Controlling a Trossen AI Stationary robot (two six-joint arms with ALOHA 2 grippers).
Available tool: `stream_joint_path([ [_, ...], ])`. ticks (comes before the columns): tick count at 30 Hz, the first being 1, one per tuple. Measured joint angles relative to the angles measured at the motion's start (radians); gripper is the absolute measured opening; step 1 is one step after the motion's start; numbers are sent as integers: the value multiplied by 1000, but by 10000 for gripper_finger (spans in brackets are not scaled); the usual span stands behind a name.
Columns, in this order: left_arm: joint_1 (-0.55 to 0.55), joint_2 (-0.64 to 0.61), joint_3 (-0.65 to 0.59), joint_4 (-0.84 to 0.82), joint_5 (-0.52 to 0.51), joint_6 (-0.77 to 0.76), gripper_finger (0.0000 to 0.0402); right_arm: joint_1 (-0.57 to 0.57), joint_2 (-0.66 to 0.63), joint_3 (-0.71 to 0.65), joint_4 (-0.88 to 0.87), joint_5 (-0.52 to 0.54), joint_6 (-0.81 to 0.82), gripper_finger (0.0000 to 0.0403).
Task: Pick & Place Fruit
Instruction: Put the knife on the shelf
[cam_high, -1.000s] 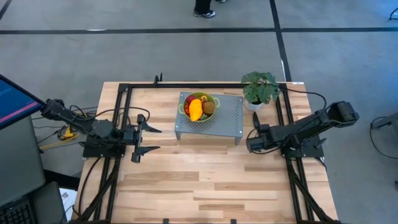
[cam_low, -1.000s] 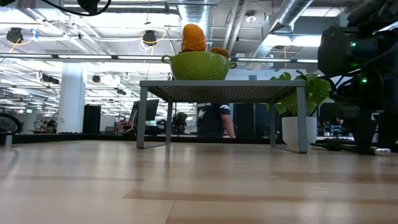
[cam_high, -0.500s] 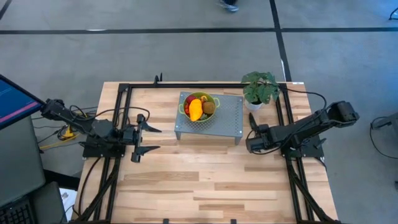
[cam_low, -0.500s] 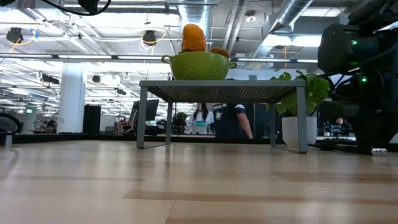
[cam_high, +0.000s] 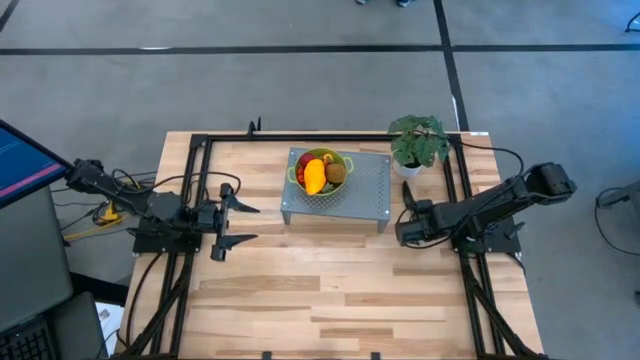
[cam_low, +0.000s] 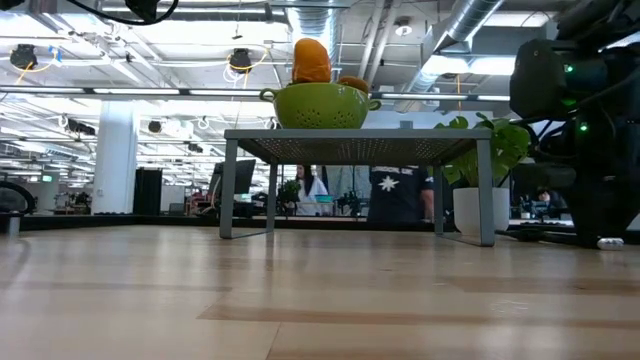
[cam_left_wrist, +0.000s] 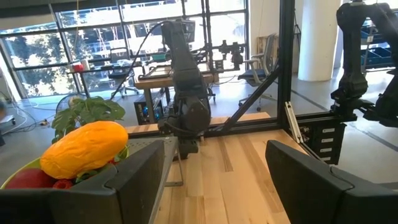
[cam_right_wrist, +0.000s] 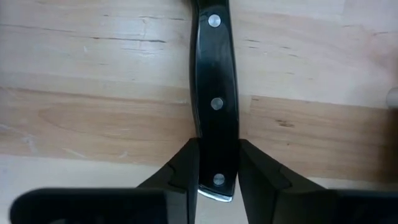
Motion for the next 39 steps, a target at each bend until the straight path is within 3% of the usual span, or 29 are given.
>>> stream_joint_path([
  [27, 0, 0, 0, 11, 0, 0, 274, 244, 1, 328, -537, 48, 233, 82],
  [39, 0, 0, 0, 13, 0, 0, 274, 313, 0, 569, -601, 249, 188, 82],
])
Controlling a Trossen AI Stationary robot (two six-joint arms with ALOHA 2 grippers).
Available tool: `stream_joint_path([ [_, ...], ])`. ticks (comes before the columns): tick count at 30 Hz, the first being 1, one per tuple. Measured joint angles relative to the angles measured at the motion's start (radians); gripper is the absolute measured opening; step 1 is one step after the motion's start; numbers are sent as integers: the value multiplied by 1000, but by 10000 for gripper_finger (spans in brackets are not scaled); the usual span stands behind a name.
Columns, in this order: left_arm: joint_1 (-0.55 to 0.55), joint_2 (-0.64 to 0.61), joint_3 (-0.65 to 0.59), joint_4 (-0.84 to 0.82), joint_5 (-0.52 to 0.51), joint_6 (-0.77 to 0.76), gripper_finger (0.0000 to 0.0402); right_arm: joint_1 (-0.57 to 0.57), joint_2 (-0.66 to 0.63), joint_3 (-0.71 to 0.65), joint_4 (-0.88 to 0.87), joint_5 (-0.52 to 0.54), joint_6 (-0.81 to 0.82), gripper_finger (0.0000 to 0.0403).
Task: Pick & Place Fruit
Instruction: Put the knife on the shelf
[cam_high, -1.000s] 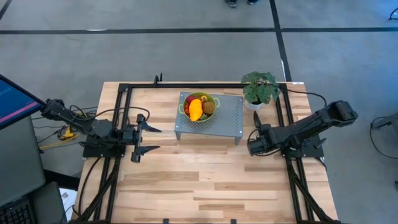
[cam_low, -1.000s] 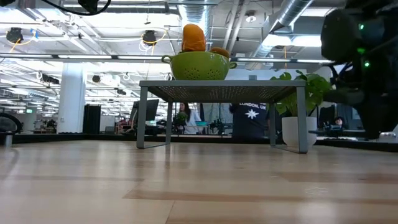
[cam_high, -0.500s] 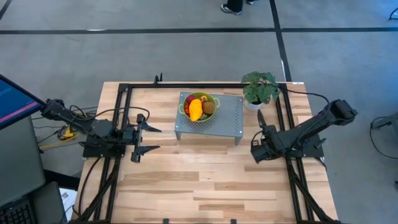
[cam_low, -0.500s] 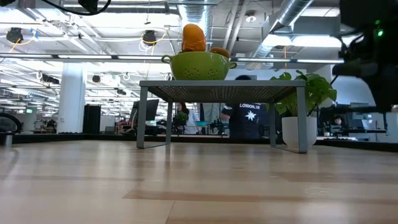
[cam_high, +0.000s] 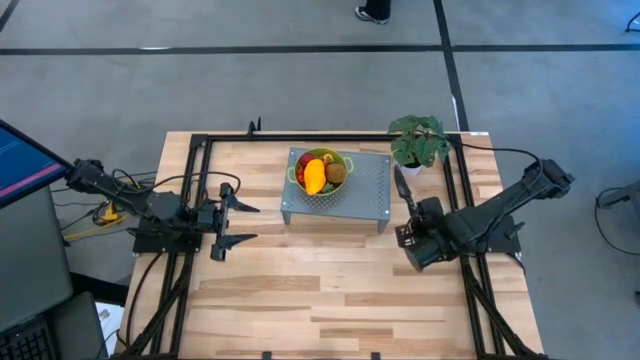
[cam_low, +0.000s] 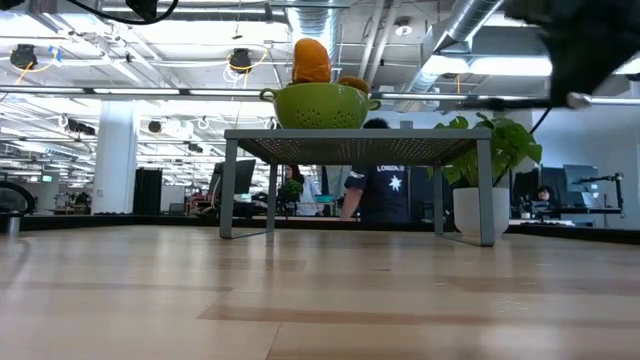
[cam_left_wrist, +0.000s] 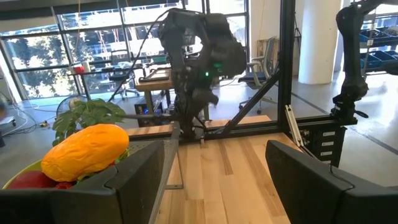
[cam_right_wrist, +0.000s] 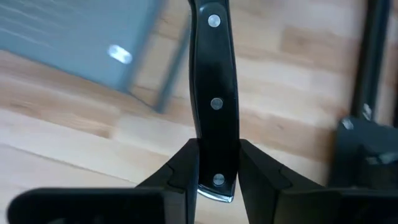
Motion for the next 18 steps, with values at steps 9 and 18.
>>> stream_joint_path([
  [9, 0, 0, 0, 3, 0, 0, 274, -146, 2, 132, 145, 106, -303, 82],
  [18, 0, 0, 0, 6, 0, 0, 274, -316, 2, 142, 284, 61, -461, 82],
])
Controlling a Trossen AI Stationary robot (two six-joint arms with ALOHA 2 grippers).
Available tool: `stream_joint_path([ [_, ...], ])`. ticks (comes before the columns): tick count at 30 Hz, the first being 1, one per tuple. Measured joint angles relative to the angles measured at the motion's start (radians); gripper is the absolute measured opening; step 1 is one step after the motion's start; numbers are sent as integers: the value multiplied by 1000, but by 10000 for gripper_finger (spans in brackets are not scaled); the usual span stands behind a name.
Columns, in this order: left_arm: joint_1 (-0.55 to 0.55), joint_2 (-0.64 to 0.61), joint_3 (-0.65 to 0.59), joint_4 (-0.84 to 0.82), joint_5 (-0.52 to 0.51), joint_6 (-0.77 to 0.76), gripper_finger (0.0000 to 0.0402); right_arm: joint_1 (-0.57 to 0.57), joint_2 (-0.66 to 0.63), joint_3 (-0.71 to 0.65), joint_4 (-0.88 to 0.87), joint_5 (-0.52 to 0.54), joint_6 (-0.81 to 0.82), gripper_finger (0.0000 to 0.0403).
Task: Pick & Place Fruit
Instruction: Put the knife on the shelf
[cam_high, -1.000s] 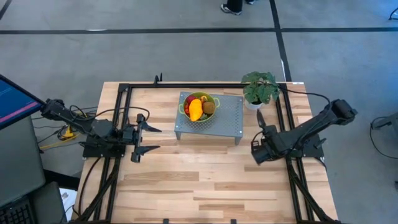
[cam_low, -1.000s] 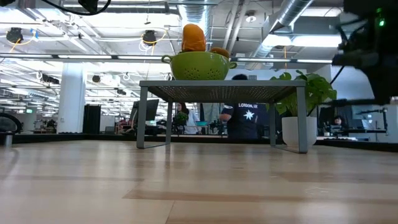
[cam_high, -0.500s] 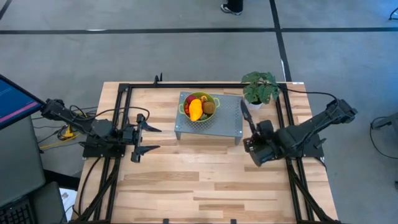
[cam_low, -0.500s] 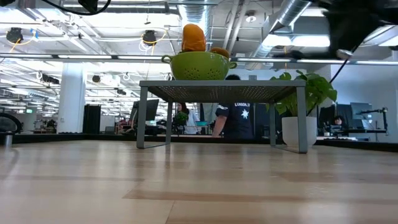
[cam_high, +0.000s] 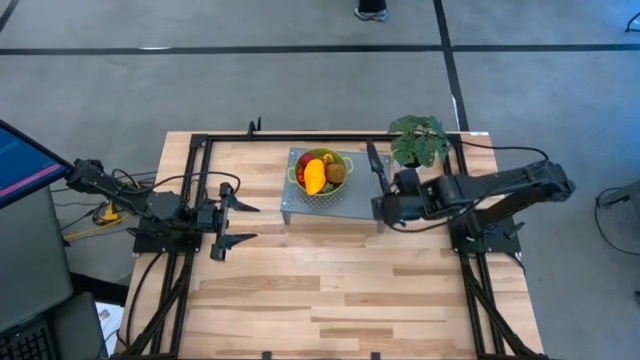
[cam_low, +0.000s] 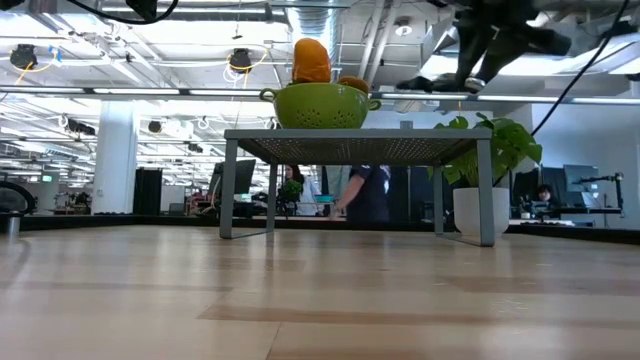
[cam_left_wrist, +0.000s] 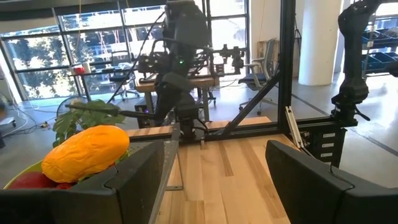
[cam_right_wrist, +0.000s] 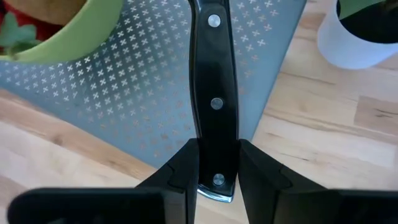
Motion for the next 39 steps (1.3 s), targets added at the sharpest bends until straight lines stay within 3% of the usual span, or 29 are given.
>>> stream_joint_path([
  [8, 0, 0, 0, 1, 0, 0, 274, -51, 1, 0, 79, -16, -29, 82],
  [14, 0, 0, 0, 1, 0, 0, 274, -84, 76, -2, 92, -21, -45, 82],
  [31, 0, 0, 0, 2, 0, 0, 274, -128, 181, -2, 103, -151, -87, 83],
  [39, 0, 0, 0, 2, 0, 0, 274, -128, 182, -2, 116, -151, -114, 141],
])
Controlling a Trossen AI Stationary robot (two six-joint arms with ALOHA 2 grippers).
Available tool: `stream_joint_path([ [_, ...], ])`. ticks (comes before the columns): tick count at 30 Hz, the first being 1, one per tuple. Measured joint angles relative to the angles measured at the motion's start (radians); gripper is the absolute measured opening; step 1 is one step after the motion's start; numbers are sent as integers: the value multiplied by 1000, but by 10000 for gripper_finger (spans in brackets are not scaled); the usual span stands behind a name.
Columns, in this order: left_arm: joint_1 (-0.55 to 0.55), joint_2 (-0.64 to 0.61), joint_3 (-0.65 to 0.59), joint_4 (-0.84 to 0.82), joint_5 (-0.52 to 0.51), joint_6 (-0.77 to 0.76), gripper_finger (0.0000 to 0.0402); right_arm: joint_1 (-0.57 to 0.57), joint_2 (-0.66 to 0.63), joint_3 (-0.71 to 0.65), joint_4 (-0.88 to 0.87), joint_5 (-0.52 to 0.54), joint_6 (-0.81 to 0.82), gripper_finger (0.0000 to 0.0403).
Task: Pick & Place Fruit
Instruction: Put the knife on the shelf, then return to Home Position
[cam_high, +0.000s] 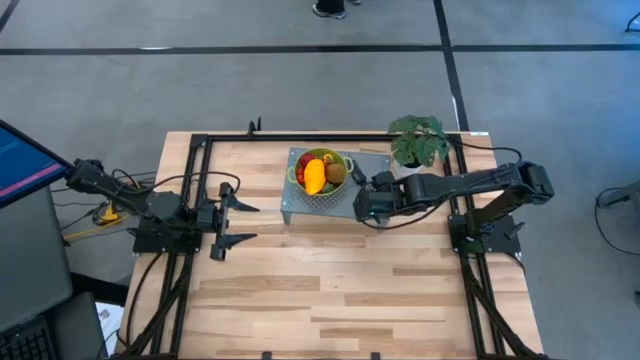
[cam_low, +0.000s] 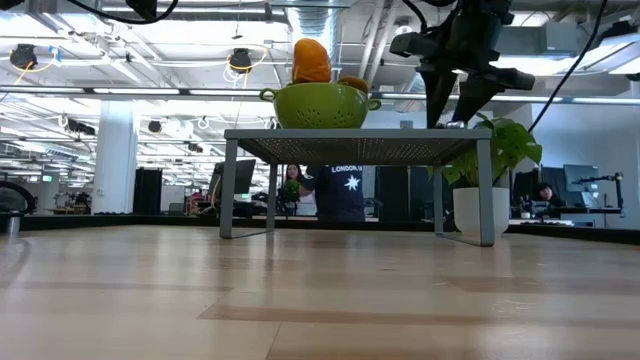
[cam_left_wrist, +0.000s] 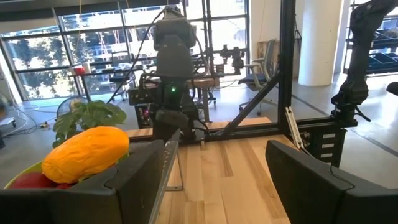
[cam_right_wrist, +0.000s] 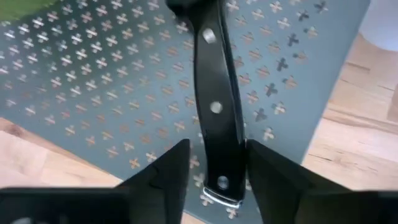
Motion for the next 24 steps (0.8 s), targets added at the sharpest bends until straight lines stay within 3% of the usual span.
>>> stream_joint_path([
  [7, 0, 0, 0, 2, 0, 0, 274, 0, -12, 60, -34, 8, -70, 204],
  [13, 0, 0, 0, 5, 0, 0, 274, 26, -22, 166, -161, 98, -78, 209],
  [19, 0, 0, 0, 6, 0, 0, 274, 143, -22, 231, -210, 216, -83, 164],
  [24, 0, 0, 0, 6, 0, 0, 274, 300, -22, 215, -191, 318, -77, 77],
])
